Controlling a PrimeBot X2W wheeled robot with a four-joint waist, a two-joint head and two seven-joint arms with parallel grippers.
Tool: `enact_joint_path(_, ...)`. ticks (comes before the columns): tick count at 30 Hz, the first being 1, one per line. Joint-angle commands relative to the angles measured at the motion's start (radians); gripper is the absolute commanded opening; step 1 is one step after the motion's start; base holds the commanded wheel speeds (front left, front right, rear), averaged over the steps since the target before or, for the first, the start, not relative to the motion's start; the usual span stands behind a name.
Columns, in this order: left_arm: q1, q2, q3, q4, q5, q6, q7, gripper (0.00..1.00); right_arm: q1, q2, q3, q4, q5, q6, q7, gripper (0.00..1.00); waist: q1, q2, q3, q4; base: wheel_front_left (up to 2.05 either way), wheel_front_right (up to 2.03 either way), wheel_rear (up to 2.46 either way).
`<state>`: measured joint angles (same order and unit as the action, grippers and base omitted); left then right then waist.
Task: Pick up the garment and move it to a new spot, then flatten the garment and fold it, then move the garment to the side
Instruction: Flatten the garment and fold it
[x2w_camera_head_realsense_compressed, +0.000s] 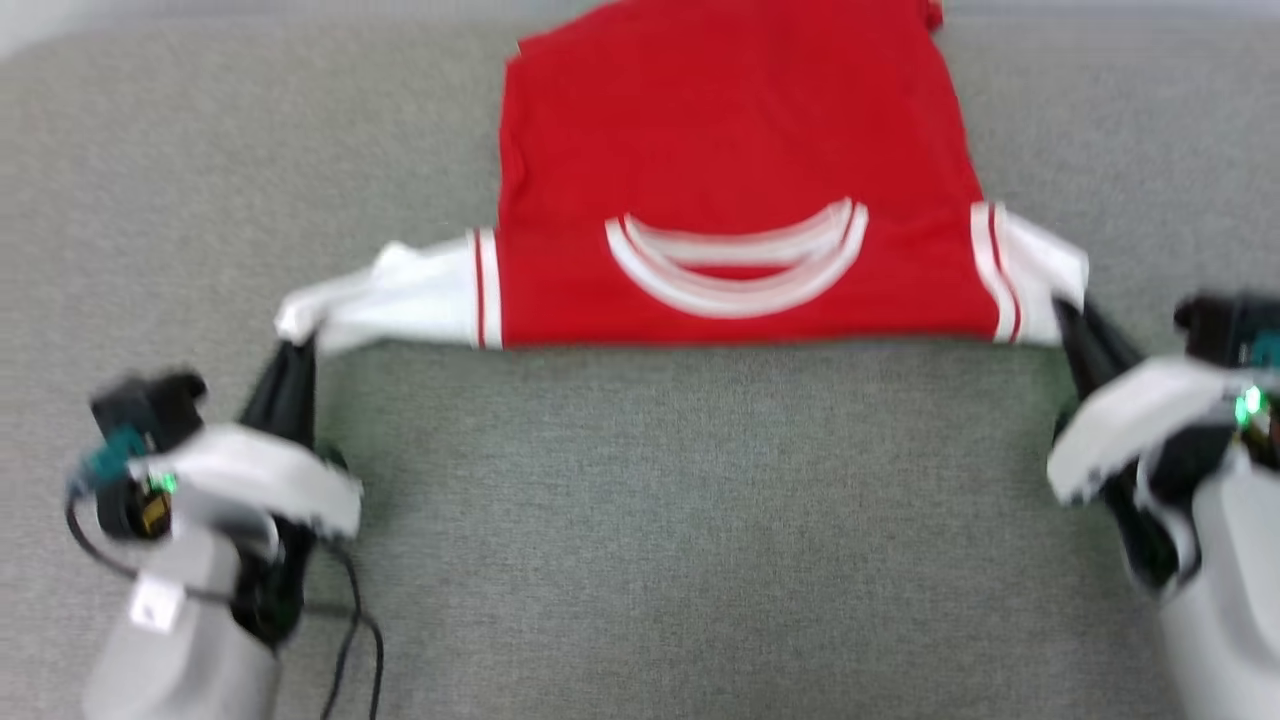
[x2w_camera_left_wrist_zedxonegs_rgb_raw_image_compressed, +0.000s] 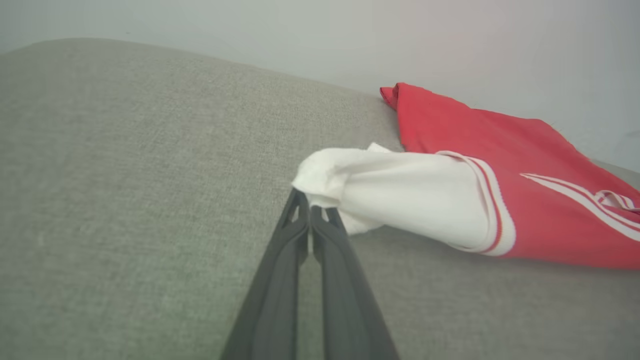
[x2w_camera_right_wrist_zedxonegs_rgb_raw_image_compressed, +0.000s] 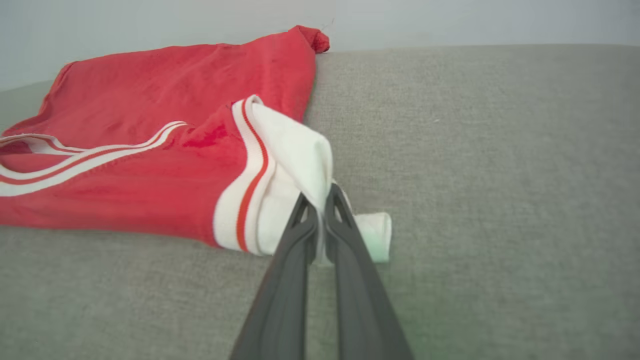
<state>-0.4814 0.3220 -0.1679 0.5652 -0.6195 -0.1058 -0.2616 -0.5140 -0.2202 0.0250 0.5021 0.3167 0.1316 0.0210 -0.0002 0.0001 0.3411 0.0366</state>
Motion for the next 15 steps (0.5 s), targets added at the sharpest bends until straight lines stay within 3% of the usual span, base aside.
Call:
enact_joint_path(1, 0.049, -0.002, 0.012, -0.020, 0.009, 0.012, -0.005, 0.00, 0.060, 0.009, -0.016, -0.040, -0.005, -0.002, 0.010, 0.00, 0.0002, -0.0001, -0.053, 0.009, 0.00, 0.00, 0.00)
enact_joint_path(15, 0.422, -0.019, -0.009, -0.159, 0.017, 0.062, 0.018, 0.00, 0.603, 0.138, -0.183, -0.434, -0.047, -0.002, 0.201, 0.00, 0.0002, -0.0001, -0.213, 0.039, 0.00, 0.00, 0.00)
